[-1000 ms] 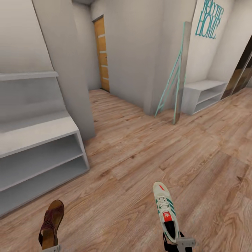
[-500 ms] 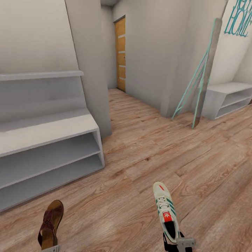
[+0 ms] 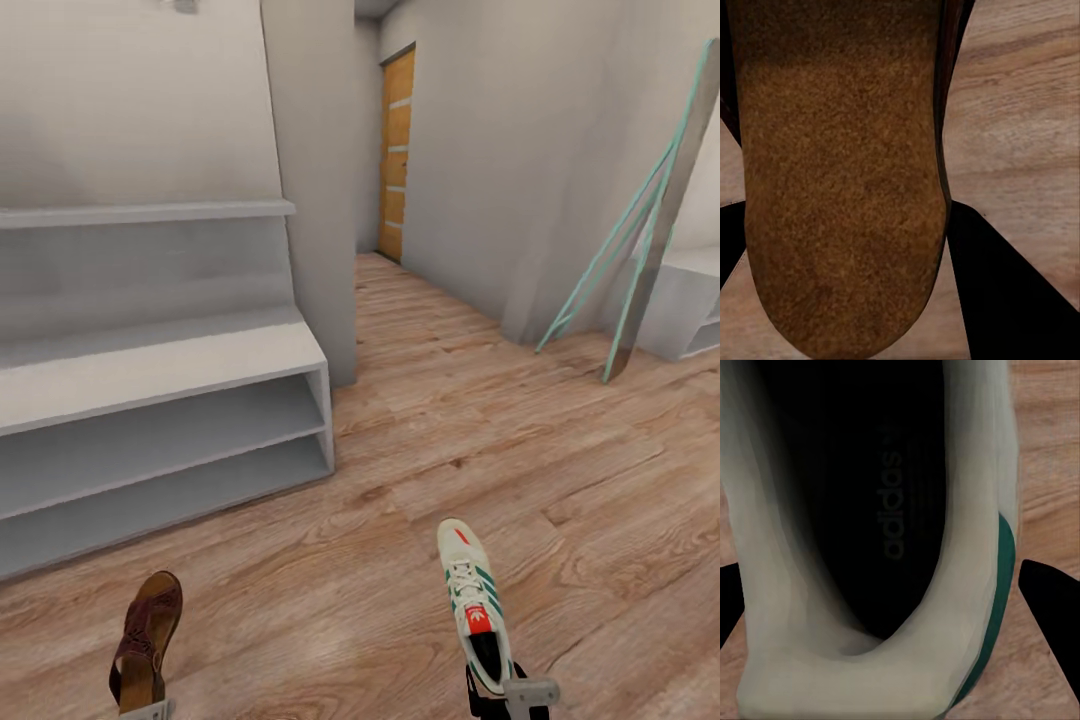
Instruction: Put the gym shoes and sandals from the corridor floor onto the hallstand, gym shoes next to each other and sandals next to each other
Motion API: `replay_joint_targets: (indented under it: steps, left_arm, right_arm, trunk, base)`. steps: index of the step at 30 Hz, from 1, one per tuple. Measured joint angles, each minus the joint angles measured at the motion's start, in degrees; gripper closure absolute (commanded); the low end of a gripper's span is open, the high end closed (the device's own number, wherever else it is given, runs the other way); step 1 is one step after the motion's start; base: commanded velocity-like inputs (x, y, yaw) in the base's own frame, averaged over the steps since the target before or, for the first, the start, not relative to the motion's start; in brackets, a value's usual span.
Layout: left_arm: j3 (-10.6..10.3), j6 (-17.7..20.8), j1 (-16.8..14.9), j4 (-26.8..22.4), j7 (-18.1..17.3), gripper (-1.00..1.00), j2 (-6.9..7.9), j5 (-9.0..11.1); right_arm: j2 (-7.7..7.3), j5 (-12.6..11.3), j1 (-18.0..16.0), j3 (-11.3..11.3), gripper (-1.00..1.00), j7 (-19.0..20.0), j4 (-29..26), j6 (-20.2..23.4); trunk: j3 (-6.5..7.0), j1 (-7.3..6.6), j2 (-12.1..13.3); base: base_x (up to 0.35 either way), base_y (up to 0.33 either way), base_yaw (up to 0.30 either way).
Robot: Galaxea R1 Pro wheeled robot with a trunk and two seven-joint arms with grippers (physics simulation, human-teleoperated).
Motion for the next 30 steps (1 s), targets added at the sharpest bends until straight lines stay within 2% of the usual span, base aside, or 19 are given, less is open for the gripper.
replay_joint_targets:
  steps: [9, 30]
  left_arm:
    - [0.06, 0.01, 0.01, -0.03, 0.01, 1.0, 0.0, 0.1]
    - [0.09, 0.01, 0.01, -0.04, -0.05, 1.0, 0.16, 0.31]
  right_arm:
    - [0.0, -0.03, 0.01, -0.04, 1.0, 0.01, 0.0, 0.02]
    - [0.0, -0.14, 0.0, -0.03, 1.0, 0.06, -0.02, -0.04]
  trunk:
    - [0.0, -0.01, 0.0]
    - [0.0, 0.0, 0.0]
  base:
    - [0.034, 0.086, 0.277]
    - [0.035, 0.308, 0.263]
